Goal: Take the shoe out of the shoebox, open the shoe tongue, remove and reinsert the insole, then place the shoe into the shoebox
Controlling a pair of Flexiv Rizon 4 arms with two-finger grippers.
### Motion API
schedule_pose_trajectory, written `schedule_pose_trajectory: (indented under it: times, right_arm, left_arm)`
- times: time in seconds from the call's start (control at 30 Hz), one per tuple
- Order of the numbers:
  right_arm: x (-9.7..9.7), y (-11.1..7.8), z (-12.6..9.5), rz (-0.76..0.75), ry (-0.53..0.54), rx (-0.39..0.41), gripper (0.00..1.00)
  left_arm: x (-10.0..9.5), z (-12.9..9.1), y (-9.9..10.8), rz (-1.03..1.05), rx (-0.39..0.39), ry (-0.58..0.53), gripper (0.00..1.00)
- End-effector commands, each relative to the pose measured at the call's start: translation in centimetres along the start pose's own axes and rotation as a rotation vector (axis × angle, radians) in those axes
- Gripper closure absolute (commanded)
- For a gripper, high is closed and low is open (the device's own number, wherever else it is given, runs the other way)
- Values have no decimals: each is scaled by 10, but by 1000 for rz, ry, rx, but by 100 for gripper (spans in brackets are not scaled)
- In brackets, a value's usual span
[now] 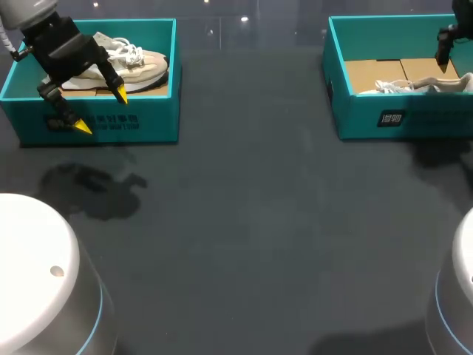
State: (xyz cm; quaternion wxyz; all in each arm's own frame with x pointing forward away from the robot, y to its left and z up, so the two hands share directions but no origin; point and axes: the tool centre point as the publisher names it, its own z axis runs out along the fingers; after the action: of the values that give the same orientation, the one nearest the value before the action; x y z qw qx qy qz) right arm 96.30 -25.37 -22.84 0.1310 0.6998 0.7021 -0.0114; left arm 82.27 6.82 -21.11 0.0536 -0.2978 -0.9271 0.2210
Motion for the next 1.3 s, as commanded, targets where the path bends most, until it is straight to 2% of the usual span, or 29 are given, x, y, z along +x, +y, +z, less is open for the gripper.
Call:
schedule_pose_trajectory:
  times: [0.03, 0.2, 0.47, 0.8, 1.0, 1.27, 1.3]
  right_arm:
    - [20, -30, -25, 10, -13, -21, 0]
    - [39, -54, -31, 43, -16, 17, 0]
    - [62, -91, -40, 60, -2, 26, 0]
    - [71, -134, -39, -14, 38, 23, 0]
    - [77, -173, -34, -57, 55, 26, 0]
    - [77, -173, -34, -57, 55, 26, 0]
    - [77, -173, -34, -57, 55, 26, 0]
  left_arm:
    - [0, -1, 0, 0, -2, 2, 0]
    - [0, -1, 0, 0, -2, 2, 0]
    - [0, -1, 0, 0, -2, 2, 0]
    - [0, -1, 0, 0, -2, 2, 0]
    - [0, -1, 0, 0, -2, 2, 0]
    - [0, -1, 0, 0, -2, 2, 0]
    - [-1, 2, 1, -35, -28, 1, 0]
